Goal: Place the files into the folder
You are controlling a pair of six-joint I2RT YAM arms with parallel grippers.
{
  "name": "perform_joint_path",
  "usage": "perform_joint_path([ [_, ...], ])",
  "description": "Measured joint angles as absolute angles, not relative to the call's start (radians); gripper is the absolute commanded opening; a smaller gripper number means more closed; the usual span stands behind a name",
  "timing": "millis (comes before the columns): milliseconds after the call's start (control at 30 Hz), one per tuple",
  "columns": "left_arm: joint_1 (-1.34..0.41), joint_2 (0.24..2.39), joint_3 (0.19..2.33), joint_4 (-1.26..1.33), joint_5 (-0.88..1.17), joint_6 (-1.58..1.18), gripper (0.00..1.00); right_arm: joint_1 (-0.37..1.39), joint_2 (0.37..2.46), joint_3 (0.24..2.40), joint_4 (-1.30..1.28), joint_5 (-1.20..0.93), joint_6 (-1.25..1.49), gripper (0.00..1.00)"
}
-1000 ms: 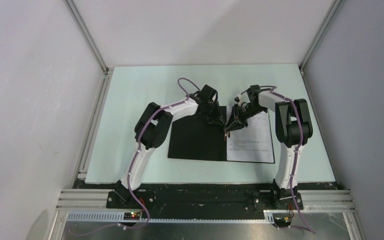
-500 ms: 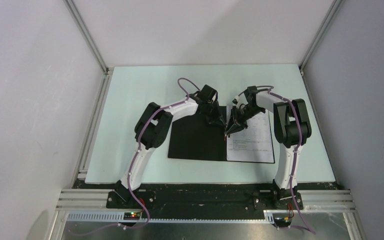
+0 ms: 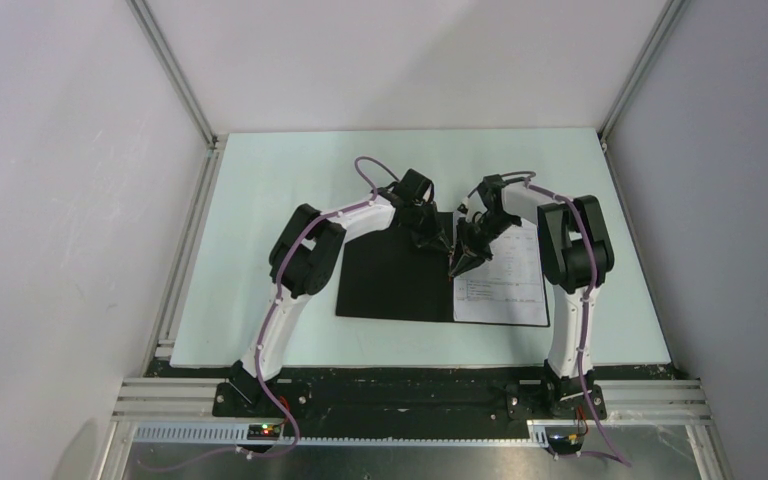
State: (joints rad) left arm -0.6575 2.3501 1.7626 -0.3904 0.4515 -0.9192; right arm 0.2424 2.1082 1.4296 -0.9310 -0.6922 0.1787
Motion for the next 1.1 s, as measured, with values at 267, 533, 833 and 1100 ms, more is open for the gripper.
perform_joint_path([
  [267, -0.651, 2.354, 1.763, -0.388, 0.466, -0.928, 0.06, 0.257, 2.137, 1.465, -0.966, -0.657, 0.153, 0.15],
  [533, -0.647, 2.357, 1.763, -0.386, 0.479, -0.936, 0.06, 0.259, 2.138, 1.470, -0.976, -0.651, 0.129, 0.08],
  [833, -0.644, 2.359, 1.763, -0.386, 0.488, -0.949, 0.06, 0.276, 2.138, 1.470, -0.977, -0.616, 0.164, 0.00],
  [1100, -0.637, 2.365, 1.763, -0.383, 0.512, -0.971, 0.06, 0.274, 2.139, 1.443, -0.949, -0.615, 0.197, 0.00],
])
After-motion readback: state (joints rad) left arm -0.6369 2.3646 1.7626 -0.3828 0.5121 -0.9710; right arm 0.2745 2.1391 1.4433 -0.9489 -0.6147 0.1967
